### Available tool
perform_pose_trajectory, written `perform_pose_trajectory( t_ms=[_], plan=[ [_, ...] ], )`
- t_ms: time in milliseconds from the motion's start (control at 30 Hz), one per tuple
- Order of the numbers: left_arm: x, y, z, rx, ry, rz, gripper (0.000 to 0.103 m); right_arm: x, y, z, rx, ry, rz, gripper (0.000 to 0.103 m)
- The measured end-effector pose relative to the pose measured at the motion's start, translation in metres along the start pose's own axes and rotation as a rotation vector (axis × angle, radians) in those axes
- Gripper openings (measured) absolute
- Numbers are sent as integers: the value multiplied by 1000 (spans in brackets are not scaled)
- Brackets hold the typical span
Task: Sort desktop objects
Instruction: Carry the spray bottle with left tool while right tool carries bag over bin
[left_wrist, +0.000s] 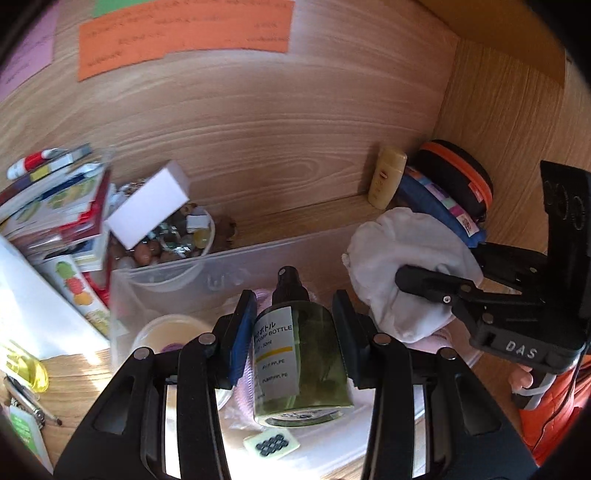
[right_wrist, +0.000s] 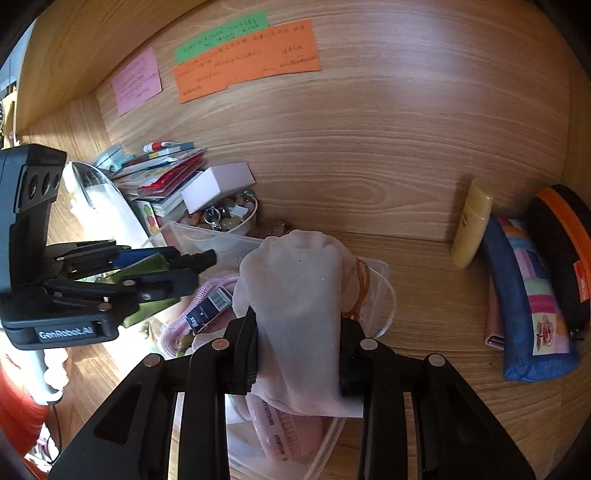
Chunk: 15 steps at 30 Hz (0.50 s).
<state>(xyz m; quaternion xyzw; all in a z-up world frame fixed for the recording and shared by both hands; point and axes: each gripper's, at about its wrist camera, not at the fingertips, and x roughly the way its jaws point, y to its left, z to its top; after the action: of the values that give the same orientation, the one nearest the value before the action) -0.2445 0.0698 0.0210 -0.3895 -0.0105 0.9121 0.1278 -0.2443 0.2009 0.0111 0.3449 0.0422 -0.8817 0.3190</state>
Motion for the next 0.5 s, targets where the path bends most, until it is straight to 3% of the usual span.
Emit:
perform_pose_trajectory(
  t_ms=[500],
  plan=[
    [12, -3, 1, 9, 31, -3, 42, 14, 9, -8, -69, 29, -78, 35]
  ],
)
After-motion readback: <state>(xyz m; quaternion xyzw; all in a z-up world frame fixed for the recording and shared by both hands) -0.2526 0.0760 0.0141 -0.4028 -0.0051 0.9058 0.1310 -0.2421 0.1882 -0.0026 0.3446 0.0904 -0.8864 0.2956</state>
